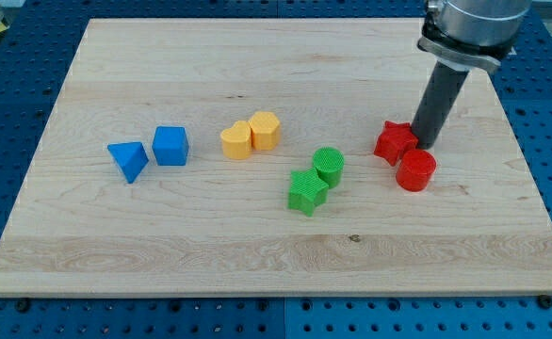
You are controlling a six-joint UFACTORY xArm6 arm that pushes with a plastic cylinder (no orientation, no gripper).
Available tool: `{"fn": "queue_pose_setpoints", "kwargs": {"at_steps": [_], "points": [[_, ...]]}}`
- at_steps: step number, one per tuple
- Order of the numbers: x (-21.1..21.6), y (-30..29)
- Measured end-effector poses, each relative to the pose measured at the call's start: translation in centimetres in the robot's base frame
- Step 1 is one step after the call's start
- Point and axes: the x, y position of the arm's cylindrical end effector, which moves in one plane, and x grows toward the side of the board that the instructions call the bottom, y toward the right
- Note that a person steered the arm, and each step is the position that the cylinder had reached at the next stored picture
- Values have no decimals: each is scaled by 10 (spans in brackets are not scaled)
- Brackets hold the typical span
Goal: Place red star to the top right of the green circle
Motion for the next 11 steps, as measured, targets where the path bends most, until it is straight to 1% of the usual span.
{"fn": "queue_pose_setpoints", "kwargs": {"at_steps": [1,2,3,5,6,7,8,10,11], "points": [[-34,0],[-49,0],[-44,-1],[-15,45],[-9,49],[-9,41],[-12,17],[-12,-53],[-12,-79]]}}
